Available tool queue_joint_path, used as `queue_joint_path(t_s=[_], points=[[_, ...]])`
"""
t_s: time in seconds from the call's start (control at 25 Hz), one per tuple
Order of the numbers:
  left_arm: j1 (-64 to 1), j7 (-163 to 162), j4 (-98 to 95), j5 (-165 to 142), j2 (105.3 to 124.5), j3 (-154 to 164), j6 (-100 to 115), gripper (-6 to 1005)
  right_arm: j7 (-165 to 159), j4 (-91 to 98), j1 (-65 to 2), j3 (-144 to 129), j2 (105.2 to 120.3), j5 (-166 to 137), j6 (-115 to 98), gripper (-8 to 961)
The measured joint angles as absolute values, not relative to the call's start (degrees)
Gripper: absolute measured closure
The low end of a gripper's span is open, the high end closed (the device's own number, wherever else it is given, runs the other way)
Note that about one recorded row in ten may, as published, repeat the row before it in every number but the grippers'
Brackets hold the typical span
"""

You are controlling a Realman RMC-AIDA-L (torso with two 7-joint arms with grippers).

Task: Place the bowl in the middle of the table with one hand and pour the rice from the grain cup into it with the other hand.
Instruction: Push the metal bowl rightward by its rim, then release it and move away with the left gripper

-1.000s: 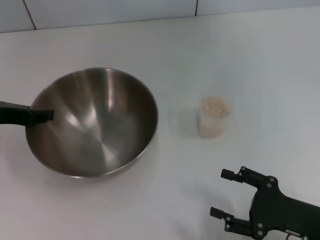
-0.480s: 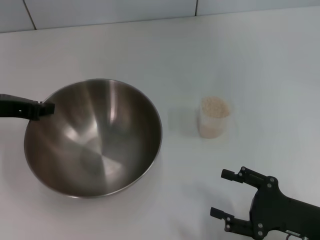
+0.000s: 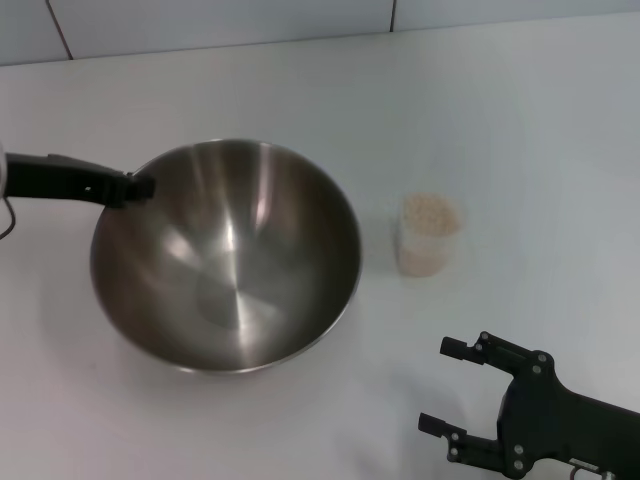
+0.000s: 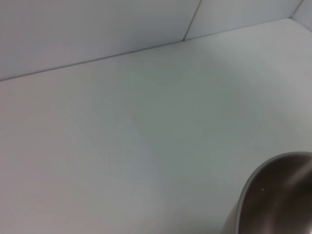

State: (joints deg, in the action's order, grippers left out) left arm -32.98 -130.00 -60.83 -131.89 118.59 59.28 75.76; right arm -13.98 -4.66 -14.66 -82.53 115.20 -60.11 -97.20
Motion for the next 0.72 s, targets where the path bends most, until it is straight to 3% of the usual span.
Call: queue_joint_path(t_s=[0.72], points=[[-42.1, -123.7, -47.4, -129.7, 118.46, 58.3, 68.2, 853, -14.0, -4.7, -14.9, -82.5, 115.27, -60.1, -96.7, 243]])
